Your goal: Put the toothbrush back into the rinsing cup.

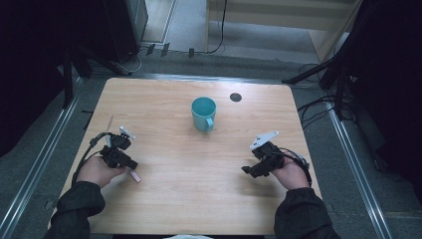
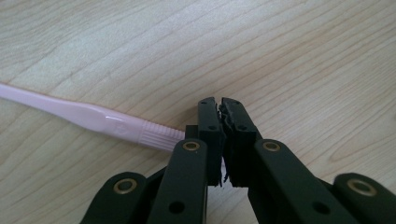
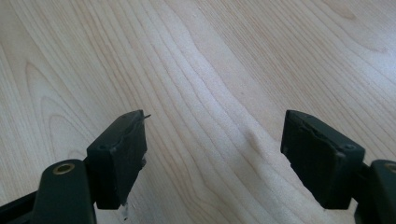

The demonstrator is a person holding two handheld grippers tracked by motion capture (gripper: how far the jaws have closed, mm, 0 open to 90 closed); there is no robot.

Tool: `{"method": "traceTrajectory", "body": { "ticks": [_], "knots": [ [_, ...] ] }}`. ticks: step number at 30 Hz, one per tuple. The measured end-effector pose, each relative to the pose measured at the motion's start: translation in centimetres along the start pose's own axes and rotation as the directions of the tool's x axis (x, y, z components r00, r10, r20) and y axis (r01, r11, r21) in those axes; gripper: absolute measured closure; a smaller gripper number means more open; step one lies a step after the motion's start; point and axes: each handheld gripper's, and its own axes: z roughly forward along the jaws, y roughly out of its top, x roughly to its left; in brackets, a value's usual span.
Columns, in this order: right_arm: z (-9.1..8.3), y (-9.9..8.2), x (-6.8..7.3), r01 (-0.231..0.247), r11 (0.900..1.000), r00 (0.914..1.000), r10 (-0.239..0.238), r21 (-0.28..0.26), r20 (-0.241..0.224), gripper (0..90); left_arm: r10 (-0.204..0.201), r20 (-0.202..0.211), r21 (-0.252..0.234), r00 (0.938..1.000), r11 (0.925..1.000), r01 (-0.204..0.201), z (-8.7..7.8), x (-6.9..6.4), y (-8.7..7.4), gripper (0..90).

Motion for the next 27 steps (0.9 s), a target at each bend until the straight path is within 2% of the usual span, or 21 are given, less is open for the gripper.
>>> {"method": "traceTrajectory", "body": {
  "ticks": [3,8,13,19,20,21,23,24,25,26,27],
  "knots": [
    [0.0,0.0,0.0,0.001,1.0,1.0,-0.001,0.0,0.0,22.9,-0.002,0.003,0.011,1.0,0.9999,0.002,-0.2,0.3,-0.2,86.7],
    [0.0,0.0,0.0,0.0,1.0,1.0,0.0,0.002,0.0,22.9,-0.038,0.0,0.009,0.9993,0.9992,0.038,-0.5,1.0,-0.9,86.7],
    [0.0,0.1,0.1,-0.002,1.0,1.0,0.002,0.004,0.001,22.9,-0.05,-0.006,0.016,0.9987,0.9986,0.05,-0.6,1.3,-1.2,86.7],
    [0.2,0.3,0.1,0.005,1.0,1.0,-0.005,0.004,-0.003,22.9,-0.077,-0.008,-0.004,0.997,0.997,0.077,-1.3,1.5,-1.4,82.9],
    [0.2,0.3,0.1,0.007,1.0,1.0,-0.007,0.004,-0.003,22.9,-0.112,-0.014,-0.017,0.9936,0.9936,0.112,-1.8,1.7,-1.3,81.6],
    [0.2,0.3,0.1,0.007,1.0,1.0,-0.007,0.004,-0.003,22.9,-0.112,-0.014,-0.017,0.9936,0.9936,0.112,-1.8,1.7,-1.3,80.1],
    [0.2,0.3,0.1,0.008,0.9999,1.0,-0.008,0.006,-0.003,22.9,-0.157,-0.017,-0.029,0.9875,0.9873,0.156,-2.3,1.9,-1.3,78.5],
    [0.2,0.3,0.1,0.008,0.9999,1.0,-0.008,0.007,-0.002,22.9,-0.192,-0.024,-0.031,0.981,0.981,0.192,-2.7,2.1,-1.3,75.8],
    [0.2,0.3,0.1,0.008,0.9999,1.0,-0.008,0.007,-0.002,22.9,-0.192,-0.024,-0.031,0.981,0.981,0.192,-2.7,2.1,-1.3,74.7],
    [0.2,0.3,0.1,0.008,0.9999,1.0,-0.008,0.01,-0.003,22.9,-0.22,-0.023,-0.035,0.9752,0.975,0.219,-2.8,2.3,-1.3,73.6],
    [0.2,0.3,0.1,0.008,0.9999,1.0,-0.008,0.01,-0.003,22.9,-0.22,-0.023,-0.035,0.9752,0.975,0.219,-2.8,2.3,-1.3,72.8]
  ]
}}
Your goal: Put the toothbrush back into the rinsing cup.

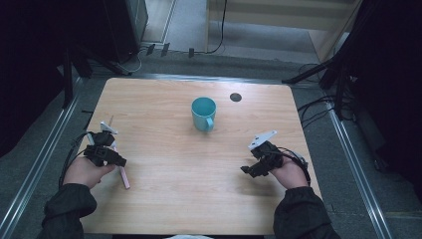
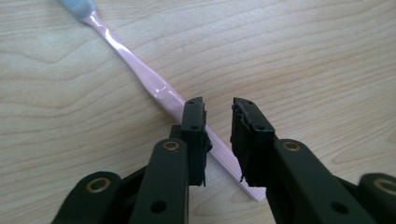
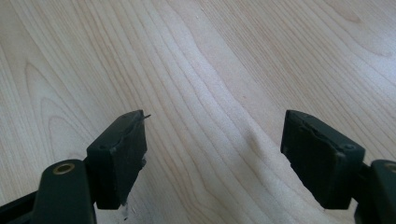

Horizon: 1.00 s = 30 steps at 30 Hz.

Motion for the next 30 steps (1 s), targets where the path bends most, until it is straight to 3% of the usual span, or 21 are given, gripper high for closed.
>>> {"method": "traceTrajectory", "body": {
  "ticks": [2,9,21,30],
  "knots": [
    [0.0,0.0,0.1,0.001,1.0,1.0,-0.001,0.002,0.001,22.9,-0.047,-0.026,-0.01,0.9986,0.9989,0.047,-0.1,0.2,0.1,71.2],
    [0.0,-0.2,0.1,0.005,0.9999,1.0,-0.005,0.01,0.003,22.9,-0.107,-0.064,0.001,0.9922,0.9943,0.107,0.4,0.8,0.6,66.1],
    [-0.2,-0.7,0.2,-0.001,0.9999,0.9999,0.001,0.016,0.013,22.9,-0.153,-0.063,0.036,0.9862,0.9873,0.155,1.3,1.8,1.2,64.2],
    [-0.3,-0.9,0.2,-0.002,0.9998,0.9998,0.002,0.021,0.019,22.9,-0.146,-0.067,0.041,0.987,0.988,0.149,1.7,1.5,1.5,63.0]
  ]
}}
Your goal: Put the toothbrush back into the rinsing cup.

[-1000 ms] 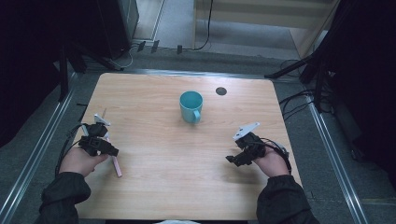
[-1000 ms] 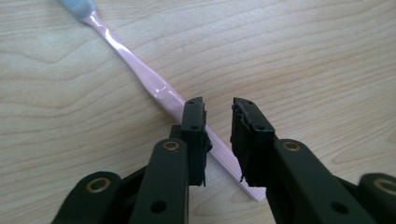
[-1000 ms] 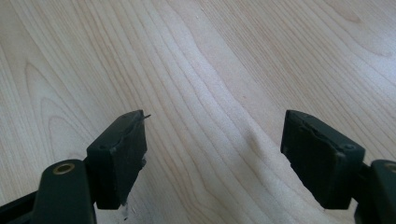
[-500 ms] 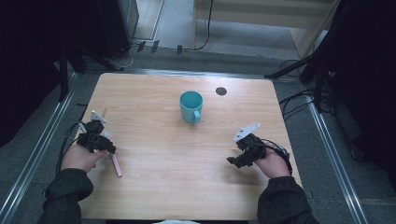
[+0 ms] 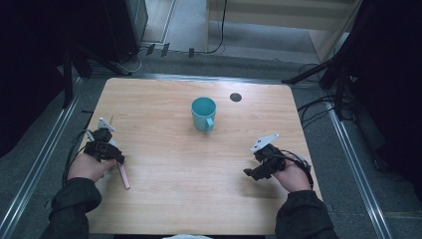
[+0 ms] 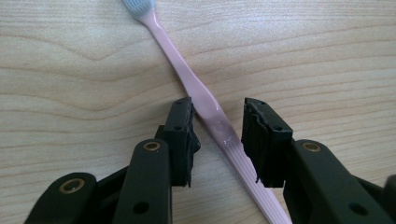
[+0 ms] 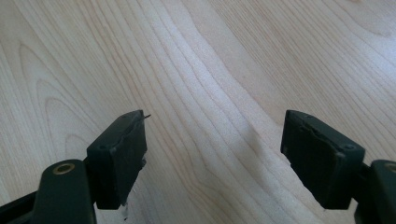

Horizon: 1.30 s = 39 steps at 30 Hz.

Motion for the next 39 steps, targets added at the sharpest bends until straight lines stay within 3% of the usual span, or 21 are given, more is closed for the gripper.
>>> {"method": "traceTrajectory", "body": {
  "ticks": [10,21,33,39],
  "knots": [
    [0.02,-0.02,0.05,-0.002,1.0,1.0,0.002,0.002,0.0,22.9,0.009,-0.019,0.007,0.9998,0.9999,-0.009,0.28,-0.32,0.08,63.0],
    [0.04,-0.04,0.07,0.0,1.0,1.0,0.0,0.007,0.004,22.9,0.031,-0.003,0.006,0.9995,0.9995,-0.031,0.32,-0.21,0.08,70.1],
    [0.13,-0.06,0.12,0.008,0.9998,0.9999,-0.008,0.016,0.007,22.9,0.072,-0.018,0.017,0.9973,0.9973,-0.071,0.43,-0.36,0.06,82.2],
    [0.17,-0.06,0.15,0.008,0.9998,0.9999,-0.008,0.02,0.008,22.9,0.084,-0.016,0.02,0.9963,0.9963,-0.084,0.44,-0.3,0.1,83.1]
  ]
}}
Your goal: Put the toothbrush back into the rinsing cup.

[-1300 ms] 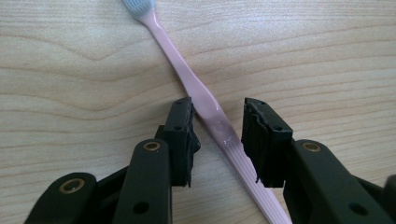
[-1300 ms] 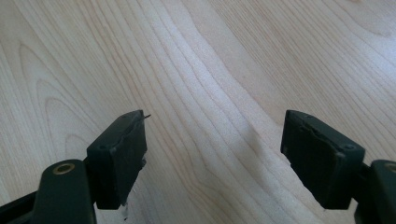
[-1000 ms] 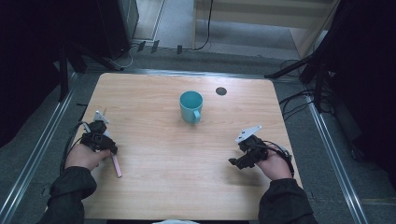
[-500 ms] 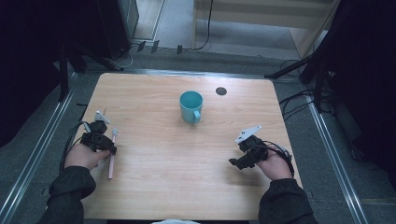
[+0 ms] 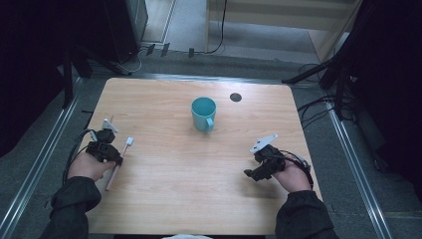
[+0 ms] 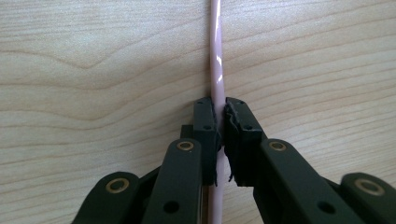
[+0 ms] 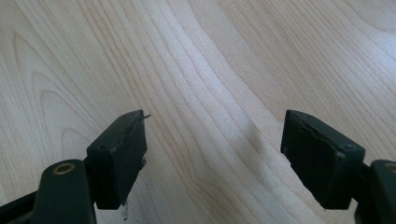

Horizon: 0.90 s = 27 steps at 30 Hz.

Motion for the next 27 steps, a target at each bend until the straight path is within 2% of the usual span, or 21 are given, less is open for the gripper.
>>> {"method": "traceTrajectory", "body": {
  "ticks": [13,20,22,27],
  "knots": [
    [0.0,0.0,0.0,0.0,1.0,1.0,0.0,-0.002,-0.002,22.9,0.033,0.003,0.006,0.9994,0.9994,-0.033,0.0,-0.2,0.1,83.9],
    [0.0,0.0,0.0,0.002,1.0,1.0,-0.002,0.0,-0.002,22.9,0.033,0.024,-0.01,0.9992,0.9994,-0.032,-0.5,-0.1,0.1,83.9],
    [0.0,0.0,0.0,0.001,1.0,1.0,-0.001,-0.001,-0.003,22.9,0.035,0.046,-0.009,0.9983,0.9994,-0.035,-0.6,0.0,0.1,83.9],
    [0.0,0.0,-0.1,-0.002,1.0,1.0,0.002,-0.004,-0.002,22.9,0.048,0.053,-0.02,0.9974,0.9987,-0.047,-1.0,-0.2,0.1,83.9]
  ]
}}
